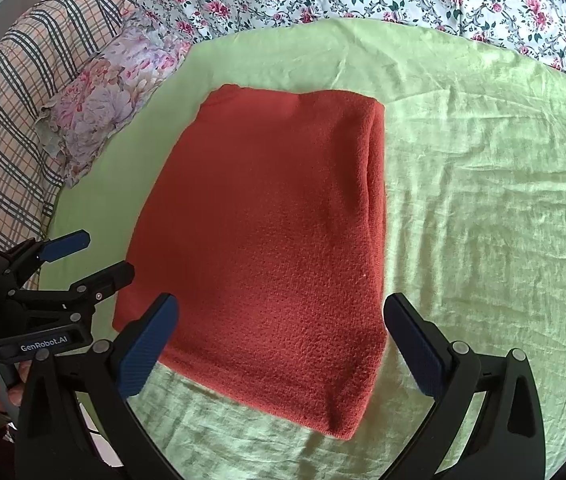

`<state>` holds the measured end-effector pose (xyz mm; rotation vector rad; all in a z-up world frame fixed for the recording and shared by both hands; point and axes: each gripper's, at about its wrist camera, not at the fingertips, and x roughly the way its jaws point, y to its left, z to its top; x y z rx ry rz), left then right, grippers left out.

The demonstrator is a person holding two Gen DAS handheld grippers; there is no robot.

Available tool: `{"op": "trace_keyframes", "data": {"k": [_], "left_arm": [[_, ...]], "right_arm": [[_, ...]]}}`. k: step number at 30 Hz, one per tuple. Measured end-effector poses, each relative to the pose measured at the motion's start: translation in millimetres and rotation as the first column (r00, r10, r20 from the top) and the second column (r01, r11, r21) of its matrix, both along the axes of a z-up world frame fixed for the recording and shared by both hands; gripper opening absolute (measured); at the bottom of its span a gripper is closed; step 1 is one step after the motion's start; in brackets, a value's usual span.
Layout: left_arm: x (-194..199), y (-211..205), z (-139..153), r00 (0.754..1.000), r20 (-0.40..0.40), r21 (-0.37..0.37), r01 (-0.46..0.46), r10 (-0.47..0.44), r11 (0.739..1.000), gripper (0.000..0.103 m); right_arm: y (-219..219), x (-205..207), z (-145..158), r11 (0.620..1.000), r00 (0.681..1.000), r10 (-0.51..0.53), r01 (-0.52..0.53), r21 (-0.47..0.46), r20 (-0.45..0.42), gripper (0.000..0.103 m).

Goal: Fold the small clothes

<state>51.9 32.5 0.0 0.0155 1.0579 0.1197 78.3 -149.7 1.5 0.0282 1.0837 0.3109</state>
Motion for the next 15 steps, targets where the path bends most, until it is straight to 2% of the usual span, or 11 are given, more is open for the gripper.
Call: {"op": "trace_keyframes", "data": {"k": [15], "left_arm": [[-0.5, 1.4, 0.4, 1.000, 0.002, -0.007, -0.003, 0.003, 1.000, 0.087]], "right_arm": [[0.5, 1.0, -1.2, 1.000, 1.000, -0.005, 0.005, 0.001, 0.004, 0.102]]}}
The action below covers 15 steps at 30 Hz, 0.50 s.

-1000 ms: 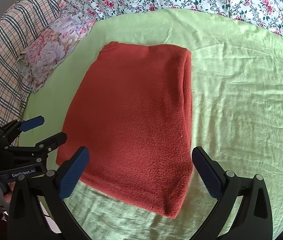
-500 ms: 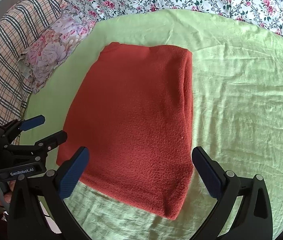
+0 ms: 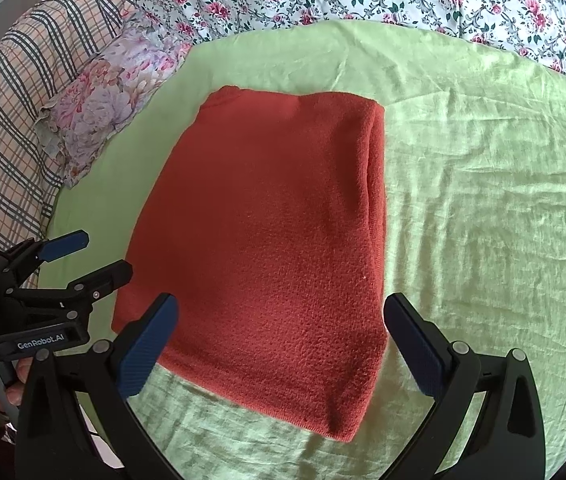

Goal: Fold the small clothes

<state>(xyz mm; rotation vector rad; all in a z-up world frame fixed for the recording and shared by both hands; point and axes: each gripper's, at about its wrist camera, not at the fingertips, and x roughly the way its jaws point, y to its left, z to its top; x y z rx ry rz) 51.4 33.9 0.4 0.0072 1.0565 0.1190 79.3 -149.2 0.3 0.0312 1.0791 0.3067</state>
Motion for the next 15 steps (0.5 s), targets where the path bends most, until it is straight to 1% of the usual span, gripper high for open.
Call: {"op": "trace_keyframes", "data": {"k": [15], "left_arm": [[1.5, -2.5, 1.0, 1.000, 0.000, -0.004, 0.002, -0.002, 1.000, 0.087]], "right_arm": [[-0.7, 0.3, 0.9, 1.000, 1.000, 0.002, -0.002, -0.001, 0.006, 0.102]]}}
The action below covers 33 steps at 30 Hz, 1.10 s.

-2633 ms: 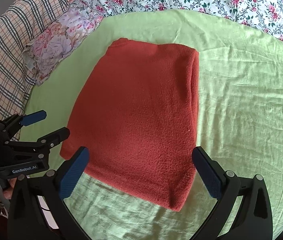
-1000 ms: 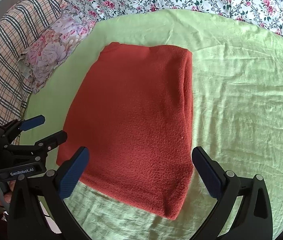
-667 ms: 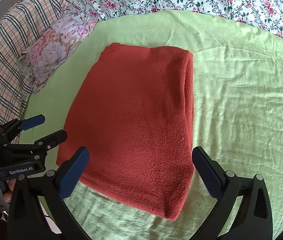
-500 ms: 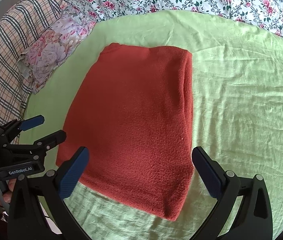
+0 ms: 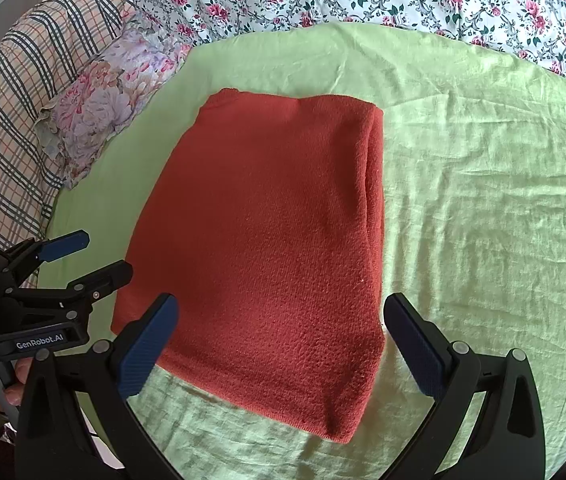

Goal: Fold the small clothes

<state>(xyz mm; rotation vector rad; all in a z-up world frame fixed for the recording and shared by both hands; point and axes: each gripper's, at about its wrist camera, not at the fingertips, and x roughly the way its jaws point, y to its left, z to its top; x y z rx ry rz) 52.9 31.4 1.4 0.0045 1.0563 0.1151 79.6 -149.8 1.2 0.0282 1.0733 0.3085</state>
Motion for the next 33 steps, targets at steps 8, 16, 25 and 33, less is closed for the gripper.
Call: {"op": "trace_keyframes", "data": {"k": [8, 16, 25, 33], "left_arm": [[2.4, -0.6, 1.5, 1.000, 0.004, -0.008, 0.000, 0.000, 1.000, 0.087], [3.9, -0.8, 1.4, 1.000, 0.003, -0.011, -0.001, 0.001, 1.000, 0.087], [9.7, 2.4, 0.7, 1.000, 0.009, -0.019, -0.008, 0.008, 1.000, 0.087], [16.2, 8.4, -3.7, 1.000, 0.005, -0.012, -0.019, 0.019, 1.000, 0.087]], "right_arm": [[-2.8, 3.7, 0.6, 1.000, 1.000, 0.001, -0.001, -0.001, 0.003, 0.102], [-3.2, 6.2, 0.9, 1.000, 1.000, 0.000, 0.000, -0.002, 0.004, 0.102], [-1.4, 12.6, 1.3, 1.000, 1.000, 0.001, -0.001, -0.010, 0.009, 0.102], [-1.6, 18.6, 0.3, 1.000, 1.000, -0.007, 0.007, -0.013, 0.014, 0.102]]}}
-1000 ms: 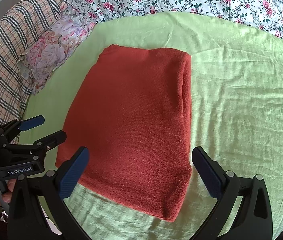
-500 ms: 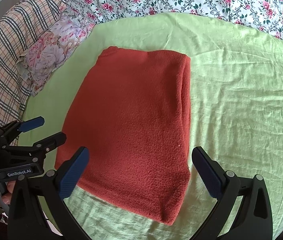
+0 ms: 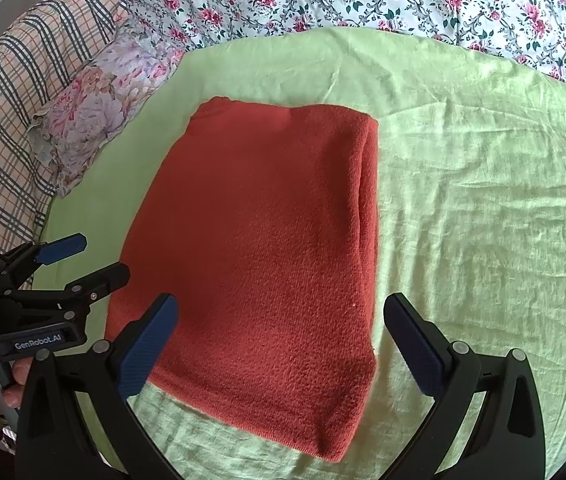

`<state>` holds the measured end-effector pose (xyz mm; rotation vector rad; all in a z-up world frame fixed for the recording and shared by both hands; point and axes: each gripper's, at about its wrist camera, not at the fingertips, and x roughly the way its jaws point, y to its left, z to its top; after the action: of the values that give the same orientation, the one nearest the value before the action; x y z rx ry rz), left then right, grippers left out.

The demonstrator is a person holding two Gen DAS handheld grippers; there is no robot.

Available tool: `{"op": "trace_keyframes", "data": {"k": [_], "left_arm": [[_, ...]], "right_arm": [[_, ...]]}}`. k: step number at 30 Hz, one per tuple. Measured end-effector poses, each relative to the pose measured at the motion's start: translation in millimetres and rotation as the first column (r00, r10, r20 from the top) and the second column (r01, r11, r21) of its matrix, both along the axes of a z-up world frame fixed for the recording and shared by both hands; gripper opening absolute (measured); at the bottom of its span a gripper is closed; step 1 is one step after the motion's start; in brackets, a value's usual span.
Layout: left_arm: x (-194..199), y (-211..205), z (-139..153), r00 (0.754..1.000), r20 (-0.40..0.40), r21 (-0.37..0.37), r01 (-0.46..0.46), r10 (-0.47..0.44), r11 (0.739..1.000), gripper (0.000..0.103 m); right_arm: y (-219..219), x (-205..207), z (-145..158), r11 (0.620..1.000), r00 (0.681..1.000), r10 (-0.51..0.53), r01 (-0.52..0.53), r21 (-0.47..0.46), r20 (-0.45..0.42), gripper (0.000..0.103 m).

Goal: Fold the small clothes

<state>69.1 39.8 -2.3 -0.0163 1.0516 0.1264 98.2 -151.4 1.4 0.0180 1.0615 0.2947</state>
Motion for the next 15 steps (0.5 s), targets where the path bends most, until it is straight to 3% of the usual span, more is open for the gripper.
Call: {"op": "trace_keyframes", "data": {"k": [15], "left_arm": [[0.0, 11.1, -2.7, 0.998, -0.018, -0.012, -0.057, 0.057, 0.998, 0.087]], "right_arm": [[-6.0, -2.1, -4.9, 1.000, 1.000, -0.021, 0.021, 0.003, -0.007, 0.102]]}}
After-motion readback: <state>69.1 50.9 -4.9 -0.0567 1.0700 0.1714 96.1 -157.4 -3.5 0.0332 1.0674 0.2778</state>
